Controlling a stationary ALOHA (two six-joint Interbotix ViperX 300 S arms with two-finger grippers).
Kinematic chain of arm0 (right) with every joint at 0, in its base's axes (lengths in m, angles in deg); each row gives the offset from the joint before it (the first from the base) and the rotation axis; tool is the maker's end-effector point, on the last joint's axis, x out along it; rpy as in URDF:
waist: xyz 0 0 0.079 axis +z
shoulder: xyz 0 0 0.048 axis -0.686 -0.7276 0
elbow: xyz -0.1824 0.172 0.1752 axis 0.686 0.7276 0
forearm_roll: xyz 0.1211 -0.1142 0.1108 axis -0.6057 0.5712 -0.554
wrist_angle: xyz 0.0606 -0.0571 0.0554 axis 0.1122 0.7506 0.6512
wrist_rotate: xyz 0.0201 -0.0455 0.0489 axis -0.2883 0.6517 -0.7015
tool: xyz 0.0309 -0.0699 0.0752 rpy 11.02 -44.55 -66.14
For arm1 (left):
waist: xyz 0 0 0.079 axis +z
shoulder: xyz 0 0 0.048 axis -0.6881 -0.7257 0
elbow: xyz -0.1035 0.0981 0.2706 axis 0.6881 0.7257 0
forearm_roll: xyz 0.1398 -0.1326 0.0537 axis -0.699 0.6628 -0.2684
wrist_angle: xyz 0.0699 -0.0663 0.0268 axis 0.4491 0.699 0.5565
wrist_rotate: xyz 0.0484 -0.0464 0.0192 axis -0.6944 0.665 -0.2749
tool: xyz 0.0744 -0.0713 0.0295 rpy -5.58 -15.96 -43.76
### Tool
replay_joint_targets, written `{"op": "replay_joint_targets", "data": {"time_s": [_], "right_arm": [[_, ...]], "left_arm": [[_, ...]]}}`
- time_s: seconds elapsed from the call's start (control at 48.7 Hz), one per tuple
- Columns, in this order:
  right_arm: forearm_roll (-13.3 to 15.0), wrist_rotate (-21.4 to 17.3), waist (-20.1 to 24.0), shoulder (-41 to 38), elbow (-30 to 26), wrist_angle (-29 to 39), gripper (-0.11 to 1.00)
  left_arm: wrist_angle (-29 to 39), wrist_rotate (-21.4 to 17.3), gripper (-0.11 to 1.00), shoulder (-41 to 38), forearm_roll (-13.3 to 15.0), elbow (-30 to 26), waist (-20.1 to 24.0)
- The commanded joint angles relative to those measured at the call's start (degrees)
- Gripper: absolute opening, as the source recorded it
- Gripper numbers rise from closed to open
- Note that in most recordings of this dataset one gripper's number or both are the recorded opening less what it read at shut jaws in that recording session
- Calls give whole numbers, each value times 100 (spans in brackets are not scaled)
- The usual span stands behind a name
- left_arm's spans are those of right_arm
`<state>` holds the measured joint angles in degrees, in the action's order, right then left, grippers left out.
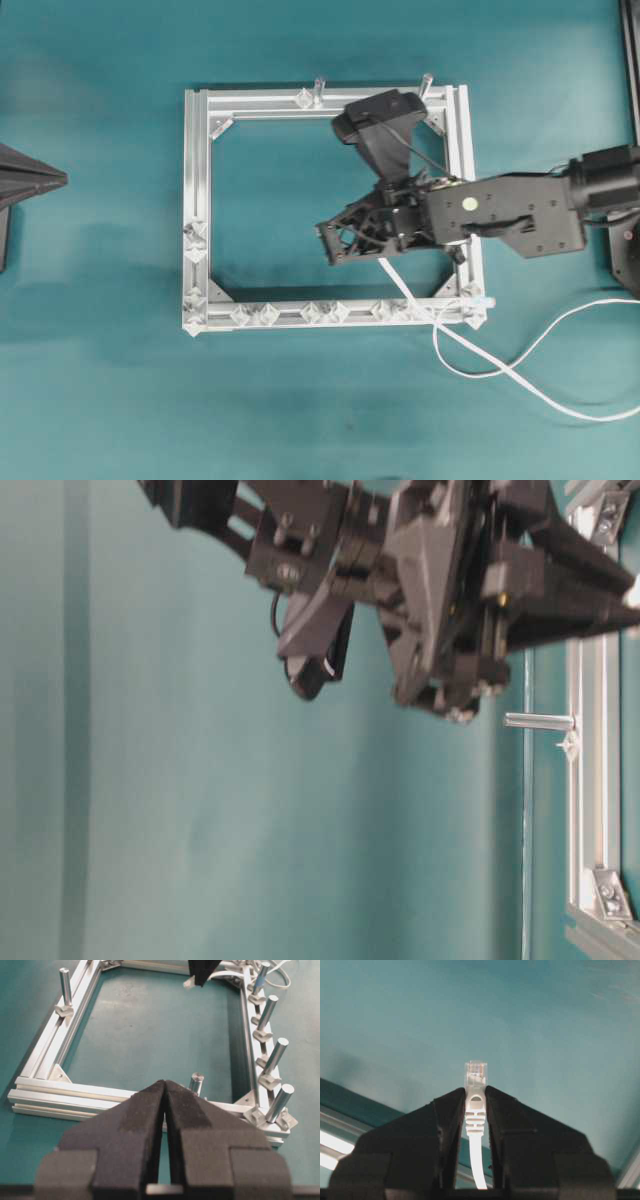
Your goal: Move the cable alternately left and right between 8 closely spaced pins so it hooks onto each one.
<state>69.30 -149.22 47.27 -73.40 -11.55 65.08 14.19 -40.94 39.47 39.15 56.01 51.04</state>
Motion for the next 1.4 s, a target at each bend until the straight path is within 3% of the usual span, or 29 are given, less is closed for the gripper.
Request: {"op": "replay_joint_targets", "data": {"time_s": [0.0,0.493,0.842,1.13,1.376], "right_arm": [[9,9,9,9,-246,0,16],[-360,-105,448,-88,-352,97,16],[-404,-896,949,-88,-404,97,16],[-396,-1283,1195,-88,-431,105,16],[-396,-1371,1283,-79,-439,105,16]], "left_arm": [[-26,18,0,-44,-18,-62,9],[-26,18,0,-44,-9,-62,18],[-26,18,0,-44,-9,-62,9],[-26,18,0,-44,-9,-62,9],[-26,18,0,-44,-9,-62,9]]}}
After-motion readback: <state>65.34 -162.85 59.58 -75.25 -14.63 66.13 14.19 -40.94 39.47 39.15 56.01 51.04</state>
